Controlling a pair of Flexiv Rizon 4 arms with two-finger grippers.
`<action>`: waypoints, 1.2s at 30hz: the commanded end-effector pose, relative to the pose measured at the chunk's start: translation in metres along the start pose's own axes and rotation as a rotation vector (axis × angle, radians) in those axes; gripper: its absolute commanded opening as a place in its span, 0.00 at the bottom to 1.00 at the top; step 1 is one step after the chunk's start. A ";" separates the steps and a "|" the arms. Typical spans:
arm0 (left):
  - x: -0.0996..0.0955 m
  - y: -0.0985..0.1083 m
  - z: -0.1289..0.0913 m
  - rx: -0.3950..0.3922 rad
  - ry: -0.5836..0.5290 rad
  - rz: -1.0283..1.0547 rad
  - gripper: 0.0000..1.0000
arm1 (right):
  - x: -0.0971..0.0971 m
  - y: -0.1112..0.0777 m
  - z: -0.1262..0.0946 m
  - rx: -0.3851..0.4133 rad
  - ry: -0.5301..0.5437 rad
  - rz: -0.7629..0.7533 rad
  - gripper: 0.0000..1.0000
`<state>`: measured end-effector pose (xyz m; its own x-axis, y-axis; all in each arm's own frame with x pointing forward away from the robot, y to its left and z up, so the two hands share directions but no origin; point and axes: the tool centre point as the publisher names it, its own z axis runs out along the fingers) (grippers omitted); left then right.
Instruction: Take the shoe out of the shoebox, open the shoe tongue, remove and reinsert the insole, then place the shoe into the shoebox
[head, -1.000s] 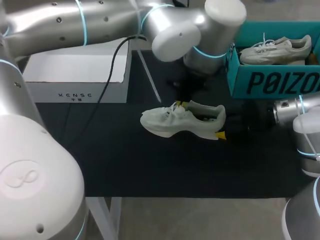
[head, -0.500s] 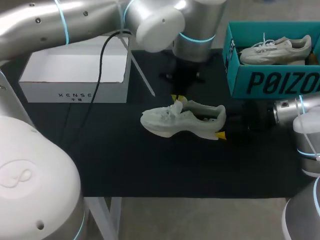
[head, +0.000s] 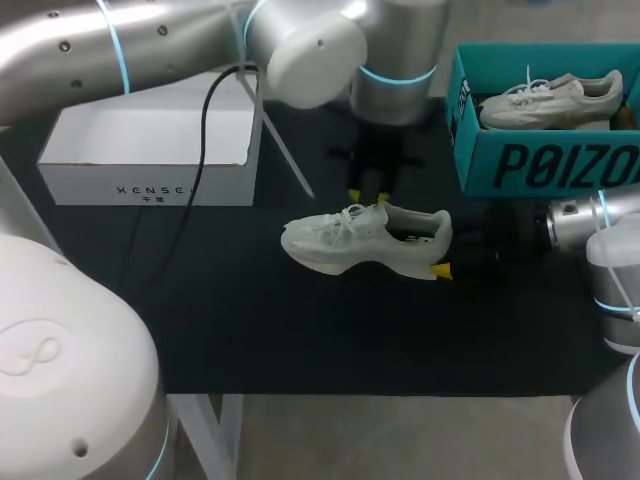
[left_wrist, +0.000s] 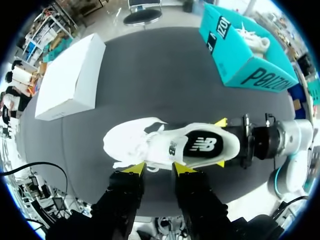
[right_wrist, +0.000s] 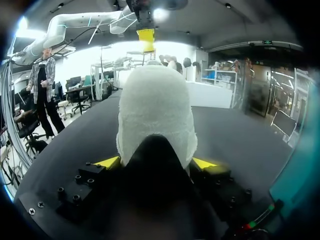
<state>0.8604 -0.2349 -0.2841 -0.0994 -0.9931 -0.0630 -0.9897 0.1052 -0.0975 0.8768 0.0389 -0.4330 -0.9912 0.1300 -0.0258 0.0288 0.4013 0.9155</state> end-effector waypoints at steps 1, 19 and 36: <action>-0.015 -0.003 -0.002 0.005 0.007 -0.018 0.33 | 0.000 -0.003 0.002 0.001 -0.001 -0.001 0.00; 0.025 0.007 0.013 -0.010 -0.029 -0.013 1.00 | 0.000 -0.003 0.002 0.001 -0.001 -0.001 0.00; 0.021 -0.001 0.034 -0.040 -0.049 -0.075 0.00 | 0.000 -0.003 0.002 0.001 -0.001 -0.001 0.00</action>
<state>0.8628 -0.2549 -0.3187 -0.0200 -0.9938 -0.1090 -0.9976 0.0270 -0.0637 0.8768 0.0389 -0.4330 -0.9912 0.1299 -0.0259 0.0287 0.4011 0.9156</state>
